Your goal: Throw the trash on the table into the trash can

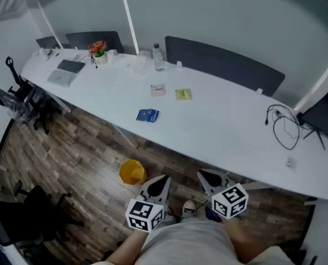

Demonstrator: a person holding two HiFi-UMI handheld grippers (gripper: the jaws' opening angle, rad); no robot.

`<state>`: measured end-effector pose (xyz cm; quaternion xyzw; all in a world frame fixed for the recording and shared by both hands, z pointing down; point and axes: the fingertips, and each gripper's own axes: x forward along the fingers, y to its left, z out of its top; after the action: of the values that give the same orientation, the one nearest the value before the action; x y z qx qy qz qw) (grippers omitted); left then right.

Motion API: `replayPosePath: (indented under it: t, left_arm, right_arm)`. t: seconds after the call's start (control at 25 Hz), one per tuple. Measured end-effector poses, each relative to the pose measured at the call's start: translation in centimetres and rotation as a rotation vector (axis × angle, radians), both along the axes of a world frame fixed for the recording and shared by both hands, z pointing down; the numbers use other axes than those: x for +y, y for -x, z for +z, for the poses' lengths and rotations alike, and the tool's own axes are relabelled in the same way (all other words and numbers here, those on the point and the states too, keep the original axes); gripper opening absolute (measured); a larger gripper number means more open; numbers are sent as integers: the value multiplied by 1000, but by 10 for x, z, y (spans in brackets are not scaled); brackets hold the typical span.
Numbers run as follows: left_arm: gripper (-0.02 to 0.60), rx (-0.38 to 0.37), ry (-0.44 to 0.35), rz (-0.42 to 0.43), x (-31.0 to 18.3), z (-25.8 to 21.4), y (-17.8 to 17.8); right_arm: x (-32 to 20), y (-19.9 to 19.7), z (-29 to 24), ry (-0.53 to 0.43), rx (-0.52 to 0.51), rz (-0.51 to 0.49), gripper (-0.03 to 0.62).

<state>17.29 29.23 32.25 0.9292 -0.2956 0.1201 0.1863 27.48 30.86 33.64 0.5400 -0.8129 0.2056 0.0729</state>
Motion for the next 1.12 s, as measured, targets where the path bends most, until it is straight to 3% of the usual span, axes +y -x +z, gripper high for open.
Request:
replayPosePath:
  t: [0.32, 0.84, 1.12]
  left_arm:
    - [3, 12, -8, 3, -10, -4, 14]
    - [2, 38, -14, 12, -19, -7, 68]
    - [2, 51, 0, 20, -30, -2, 77]
  right_arm:
    - [-6, 13, 1, 3, 9, -1, 29]
    - [-24, 39, -26, -123, 67, 46, 32]
    - [-32, 40, -19, -105, 52, 89, 32]
